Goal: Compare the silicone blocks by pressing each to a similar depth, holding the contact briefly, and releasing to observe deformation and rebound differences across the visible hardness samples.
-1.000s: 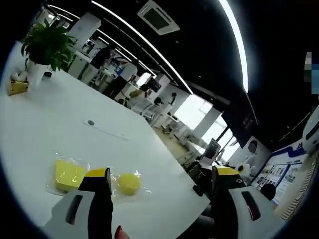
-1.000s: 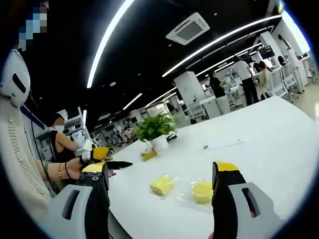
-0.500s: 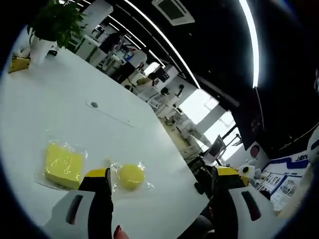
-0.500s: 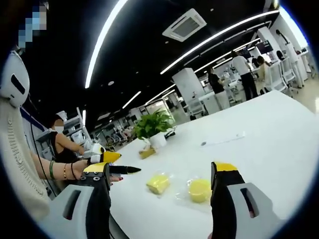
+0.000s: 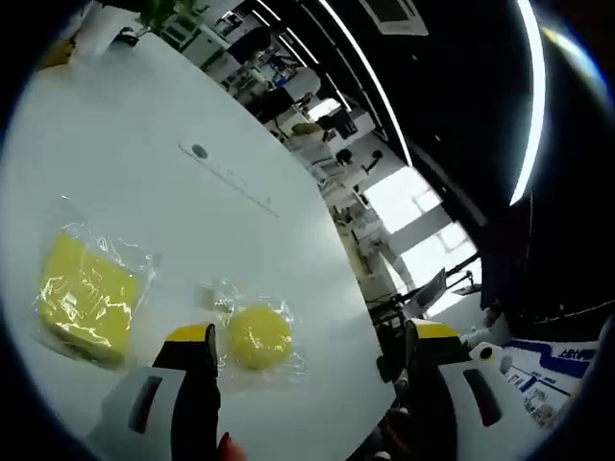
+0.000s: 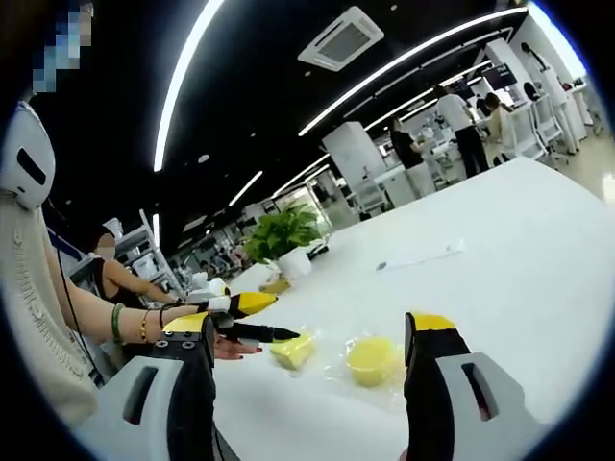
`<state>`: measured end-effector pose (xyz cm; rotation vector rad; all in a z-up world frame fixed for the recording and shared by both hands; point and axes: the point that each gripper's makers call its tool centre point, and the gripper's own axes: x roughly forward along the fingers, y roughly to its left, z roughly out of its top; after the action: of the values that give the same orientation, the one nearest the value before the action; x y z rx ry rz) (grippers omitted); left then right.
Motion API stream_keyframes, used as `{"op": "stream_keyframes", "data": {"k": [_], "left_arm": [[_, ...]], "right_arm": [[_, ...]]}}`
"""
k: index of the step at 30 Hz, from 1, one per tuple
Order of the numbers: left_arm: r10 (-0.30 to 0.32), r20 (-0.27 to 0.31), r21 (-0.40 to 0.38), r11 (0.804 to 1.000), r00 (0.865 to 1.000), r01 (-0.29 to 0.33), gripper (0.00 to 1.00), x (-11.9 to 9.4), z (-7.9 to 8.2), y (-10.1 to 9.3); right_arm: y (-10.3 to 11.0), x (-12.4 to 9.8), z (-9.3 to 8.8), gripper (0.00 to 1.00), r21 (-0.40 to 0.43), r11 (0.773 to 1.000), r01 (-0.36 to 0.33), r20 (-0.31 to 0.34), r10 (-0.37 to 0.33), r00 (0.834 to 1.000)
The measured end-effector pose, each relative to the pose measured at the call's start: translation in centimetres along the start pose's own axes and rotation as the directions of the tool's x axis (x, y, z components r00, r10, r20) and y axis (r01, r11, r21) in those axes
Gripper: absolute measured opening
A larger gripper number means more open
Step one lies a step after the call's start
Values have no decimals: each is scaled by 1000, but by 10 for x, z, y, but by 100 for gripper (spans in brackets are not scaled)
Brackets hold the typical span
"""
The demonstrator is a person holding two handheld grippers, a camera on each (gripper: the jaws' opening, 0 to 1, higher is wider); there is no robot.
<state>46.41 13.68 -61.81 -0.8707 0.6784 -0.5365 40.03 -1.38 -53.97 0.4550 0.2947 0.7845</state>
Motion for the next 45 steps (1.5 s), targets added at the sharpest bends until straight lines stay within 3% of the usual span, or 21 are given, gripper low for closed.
{"op": "stream_keyframes", "data": {"k": [5, 7, 11, 14, 21, 31, 39, 45], "left_arm": [[27, -32, -41, 999, 999, -28, 80, 22, -1, 15], [29, -37, -103, 994, 999, -33, 80, 29, -3, 20], [32, 46, -289, 957, 998, -17, 80, 40, 8, 31], [53, 67, -343, 939, 996, -27, 80, 46, 11, 40], [80, 3, -312, 947, 997, -76, 79, 63, 1, 52], [82, -19, -327, 941, 996, -83, 75, 78, -5, 66], [51, -51, -353, 933, 997, -66, 64, 87, -11, 65], [45, -90, -336, 939, 995, -73, 56, 97, -15, 64]], "right_arm": [[-10, 0, -2, 75, 5, 1000, 12, -13, -12, 1000], [-15, 0, -3, 74, 13, 1000, 19, -14, -19, 1000], [-19, 1, -1, 73, 18, 999, 27, -6, -27, 1000], [-21, 3, 2, 73, 30, 999, 25, 7, -25, 1000], [-32, 5, -4, 73, 47, 998, 34, -4, -34, 999], [-46, 4, -5, 71, 56, 997, 58, -7, -58, 998], [-55, 3, -5, 70, 60, 995, 74, -13, -74, 997], [-61, 2, -8, 69, 66, 994, 85, -15, -85, 996]]}}
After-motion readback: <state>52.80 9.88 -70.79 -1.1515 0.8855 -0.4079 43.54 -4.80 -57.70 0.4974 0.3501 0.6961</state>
